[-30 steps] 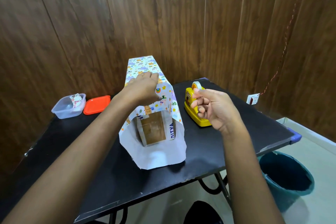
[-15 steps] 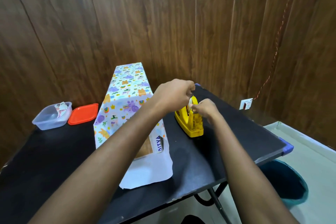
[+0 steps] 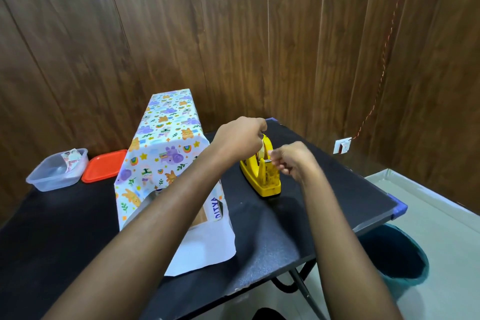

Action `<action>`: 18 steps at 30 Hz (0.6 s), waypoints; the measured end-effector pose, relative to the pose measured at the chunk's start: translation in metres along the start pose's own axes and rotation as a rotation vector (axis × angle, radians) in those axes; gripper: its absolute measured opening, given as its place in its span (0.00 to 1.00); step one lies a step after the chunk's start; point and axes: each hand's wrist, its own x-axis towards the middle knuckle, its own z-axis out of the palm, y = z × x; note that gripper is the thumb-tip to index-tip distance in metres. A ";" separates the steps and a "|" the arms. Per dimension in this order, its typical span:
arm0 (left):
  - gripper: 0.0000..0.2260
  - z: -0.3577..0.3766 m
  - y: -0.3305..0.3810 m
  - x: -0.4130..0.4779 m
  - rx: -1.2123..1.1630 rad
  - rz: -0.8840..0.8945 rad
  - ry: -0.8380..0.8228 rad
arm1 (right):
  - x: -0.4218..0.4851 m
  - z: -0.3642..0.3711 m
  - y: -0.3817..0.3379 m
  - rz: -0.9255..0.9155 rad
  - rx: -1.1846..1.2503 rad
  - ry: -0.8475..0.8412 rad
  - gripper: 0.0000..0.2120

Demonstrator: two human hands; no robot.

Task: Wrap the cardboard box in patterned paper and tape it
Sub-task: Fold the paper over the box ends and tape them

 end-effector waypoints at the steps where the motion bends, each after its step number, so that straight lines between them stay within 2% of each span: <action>1: 0.14 0.000 0.000 -0.001 -0.008 0.000 0.005 | 0.000 0.003 0.011 0.026 0.018 0.005 0.10; 5: 0.14 -0.003 -0.001 -0.008 -0.021 0.013 0.052 | 0.003 0.013 0.042 0.028 0.159 0.091 0.17; 10: 0.12 -0.016 -0.009 -0.020 -0.072 0.055 0.144 | -0.002 0.032 0.060 -0.052 0.469 0.144 0.15; 13: 0.10 -0.023 -0.015 -0.027 -0.108 0.065 0.206 | -0.007 0.046 0.064 -0.027 0.677 0.186 0.14; 18: 0.11 -0.028 -0.025 -0.040 -0.105 0.070 0.249 | -0.015 0.047 0.061 0.038 0.902 0.109 0.13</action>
